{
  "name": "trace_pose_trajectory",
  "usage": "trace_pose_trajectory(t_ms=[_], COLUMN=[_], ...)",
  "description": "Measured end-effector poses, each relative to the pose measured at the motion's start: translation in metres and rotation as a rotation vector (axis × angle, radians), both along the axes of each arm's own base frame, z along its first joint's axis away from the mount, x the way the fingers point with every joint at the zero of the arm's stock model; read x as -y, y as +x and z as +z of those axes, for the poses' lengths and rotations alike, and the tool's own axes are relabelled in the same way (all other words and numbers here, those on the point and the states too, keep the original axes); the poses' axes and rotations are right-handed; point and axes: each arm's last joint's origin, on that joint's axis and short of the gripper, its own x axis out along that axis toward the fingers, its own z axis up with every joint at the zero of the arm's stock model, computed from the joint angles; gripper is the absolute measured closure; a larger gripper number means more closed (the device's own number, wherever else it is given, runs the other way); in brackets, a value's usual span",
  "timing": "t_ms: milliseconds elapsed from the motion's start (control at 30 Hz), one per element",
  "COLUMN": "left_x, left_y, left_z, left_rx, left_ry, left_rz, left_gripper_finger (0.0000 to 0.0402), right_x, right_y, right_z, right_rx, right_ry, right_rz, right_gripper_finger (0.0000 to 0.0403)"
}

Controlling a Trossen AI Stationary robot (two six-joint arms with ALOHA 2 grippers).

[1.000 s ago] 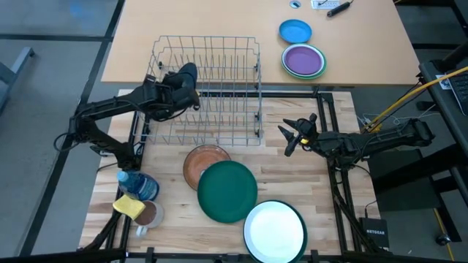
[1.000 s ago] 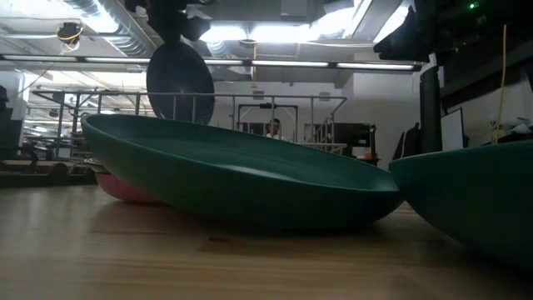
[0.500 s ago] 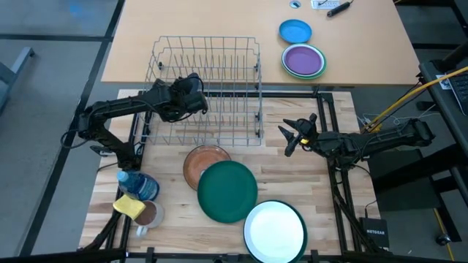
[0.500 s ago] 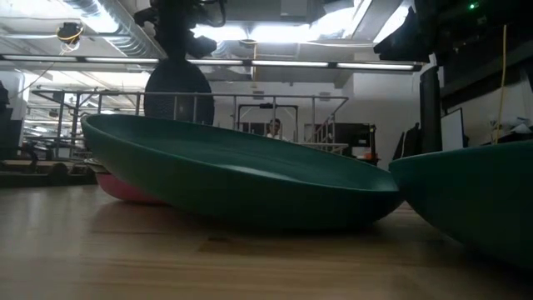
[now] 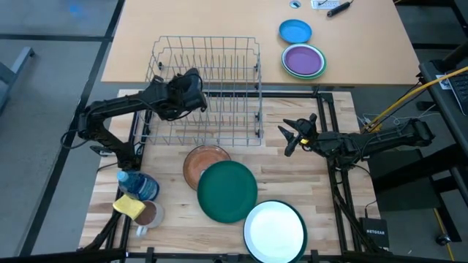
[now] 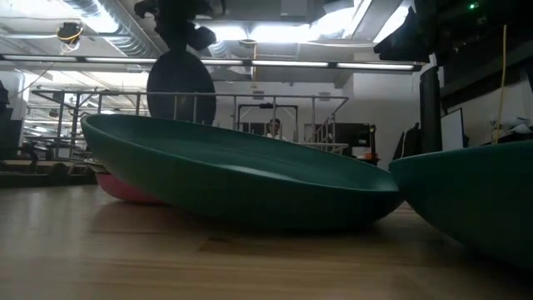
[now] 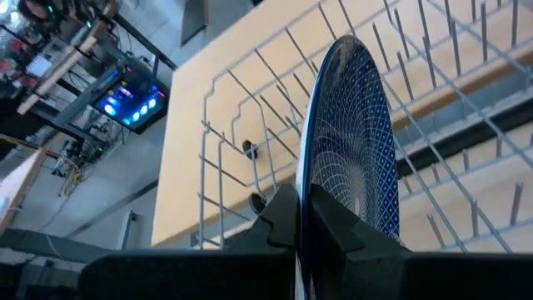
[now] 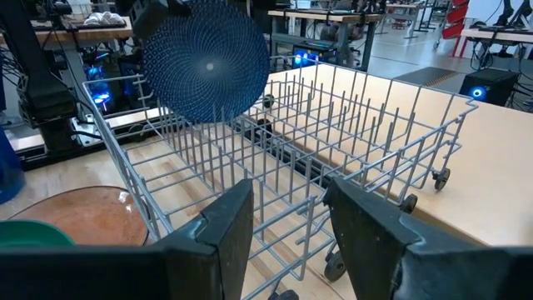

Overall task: Sort dishes
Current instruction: Put the blue plate on the dish rack

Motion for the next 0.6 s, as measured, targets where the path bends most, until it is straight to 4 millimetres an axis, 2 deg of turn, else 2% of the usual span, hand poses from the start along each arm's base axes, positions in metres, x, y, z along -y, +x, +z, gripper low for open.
trace_pose_trajectory(t_ms=[367, 600], left_x=[0.002, 0.006], left_y=[-0.010, -0.022], left_z=[0.037, 0.038], left_rx=[0.020, 0.012], left_ry=[0.059, 0.046], left_rz=[0.003, 0.060], left_gripper_finger=[0.0401, 0.0402], right_x=[0.000, 0.000], right_y=[0.000, 0.000], right_z=[0.000, 0.000], right_rx=[0.000, -0.001], right_ry=[0.000, 0.000], right_rz=[0.000, 0.000], right_gripper_finger=[0.0240, 0.0240])
